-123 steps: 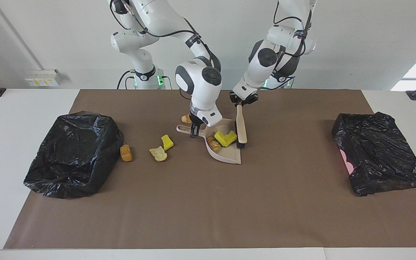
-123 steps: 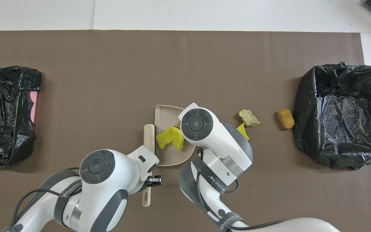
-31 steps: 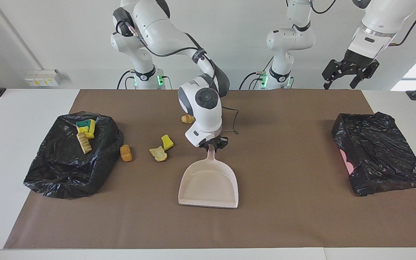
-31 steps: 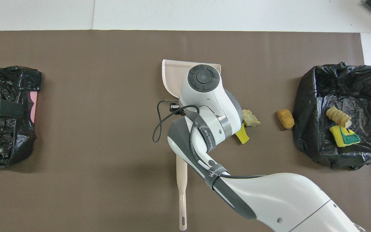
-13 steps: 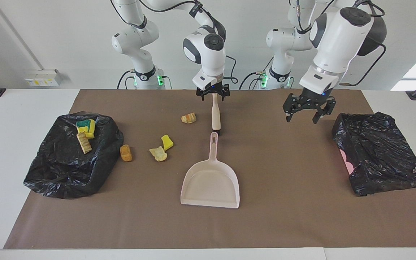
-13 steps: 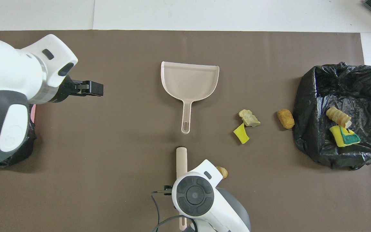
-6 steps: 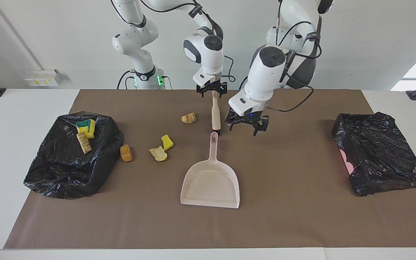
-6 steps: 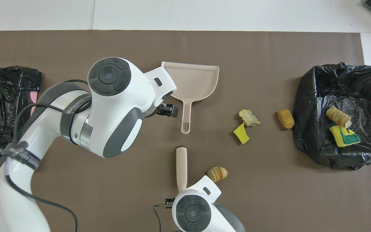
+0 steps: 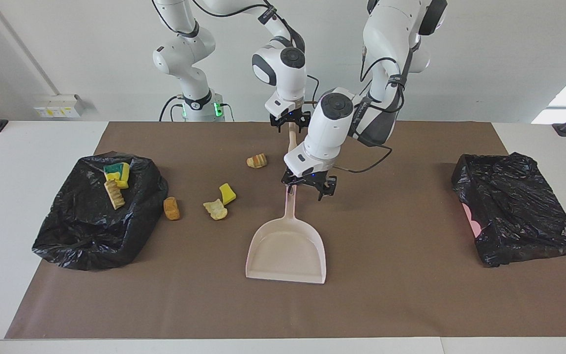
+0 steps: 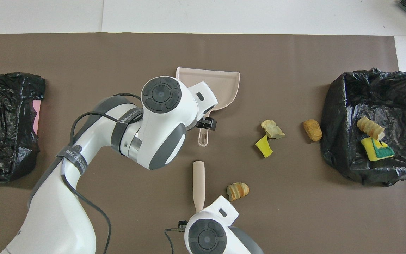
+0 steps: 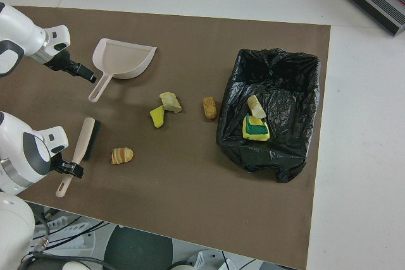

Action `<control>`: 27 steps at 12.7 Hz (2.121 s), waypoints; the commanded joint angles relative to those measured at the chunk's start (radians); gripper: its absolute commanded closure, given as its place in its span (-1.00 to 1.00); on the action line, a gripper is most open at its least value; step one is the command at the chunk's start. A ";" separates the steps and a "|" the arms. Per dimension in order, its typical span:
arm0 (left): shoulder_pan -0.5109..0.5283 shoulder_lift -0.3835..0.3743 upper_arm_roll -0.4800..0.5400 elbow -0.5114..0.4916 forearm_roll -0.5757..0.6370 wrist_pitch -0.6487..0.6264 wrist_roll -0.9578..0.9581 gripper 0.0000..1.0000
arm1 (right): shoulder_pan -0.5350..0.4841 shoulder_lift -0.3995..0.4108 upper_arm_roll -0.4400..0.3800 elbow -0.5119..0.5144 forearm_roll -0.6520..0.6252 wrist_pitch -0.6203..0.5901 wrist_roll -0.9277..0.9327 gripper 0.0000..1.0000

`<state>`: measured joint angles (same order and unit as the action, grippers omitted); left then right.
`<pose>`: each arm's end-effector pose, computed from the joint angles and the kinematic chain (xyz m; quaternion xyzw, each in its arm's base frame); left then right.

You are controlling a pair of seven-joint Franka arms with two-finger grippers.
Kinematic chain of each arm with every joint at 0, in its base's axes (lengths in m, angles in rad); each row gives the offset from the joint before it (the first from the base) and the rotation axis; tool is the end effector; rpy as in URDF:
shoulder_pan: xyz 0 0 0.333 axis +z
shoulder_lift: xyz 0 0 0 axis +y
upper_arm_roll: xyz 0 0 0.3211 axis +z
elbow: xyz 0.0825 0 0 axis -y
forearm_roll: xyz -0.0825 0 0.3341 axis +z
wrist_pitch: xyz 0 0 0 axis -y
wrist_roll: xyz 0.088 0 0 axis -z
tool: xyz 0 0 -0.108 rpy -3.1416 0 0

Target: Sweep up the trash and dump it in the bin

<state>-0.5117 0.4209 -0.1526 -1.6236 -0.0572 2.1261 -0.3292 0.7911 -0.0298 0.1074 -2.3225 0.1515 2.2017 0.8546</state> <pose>0.5087 -0.3844 0.4157 0.9870 -0.1447 0.0111 0.0694 0.2799 0.3604 0.3822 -0.9970 0.0256 0.0732 0.0019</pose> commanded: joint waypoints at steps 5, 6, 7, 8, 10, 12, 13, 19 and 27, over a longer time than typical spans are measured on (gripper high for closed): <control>-0.041 0.082 0.018 0.051 0.002 0.035 -0.039 -0.93 | 0.005 0.016 0.000 -0.014 0.025 0.044 0.021 -0.10; -0.041 0.081 0.018 0.051 0.003 0.023 -0.039 -0.32 | 0.005 0.016 0.000 -0.014 0.025 0.046 0.021 -0.05; -0.041 0.081 0.018 0.056 0.002 0.005 -0.040 0.34 | 0.007 0.014 0.000 -0.014 0.025 0.046 0.021 -0.05; -0.045 0.079 0.018 0.060 -0.004 -0.033 -0.045 0.99 | 0.020 0.014 0.000 -0.014 0.025 0.046 0.023 -0.03; -0.044 0.075 0.016 0.059 -0.003 -0.052 -0.045 1.00 | 0.028 0.014 0.000 -0.014 0.037 0.046 0.023 0.17; -0.034 0.075 0.018 0.060 0.005 -0.049 -0.031 1.00 | 0.028 0.016 0.000 -0.011 0.037 0.044 0.018 1.00; -0.025 0.072 0.018 0.068 0.007 -0.046 -0.009 1.00 | 0.028 0.016 0.000 -0.008 0.037 0.044 0.020 1.00; 0.059 -0.050 0.031 0.059 0.016 -0.175 0.367 1.00 | -0.048 -0.027 -0.009 0.086 0.022 -0.153 0.004 1.00; 0.202 -0.099 0.034 0.005 0.017 -0.291 0.976 1.00 | -0.433 -0.044 -0.011 0.221 -0.214 -0.465 -0.169 1.00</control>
<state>-0.3314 0.3727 -0.1145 -1.5606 -0.0496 1.8550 0.5368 0.4325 -0.0849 0.0842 -2.1107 -0.0017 1.7516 0.7071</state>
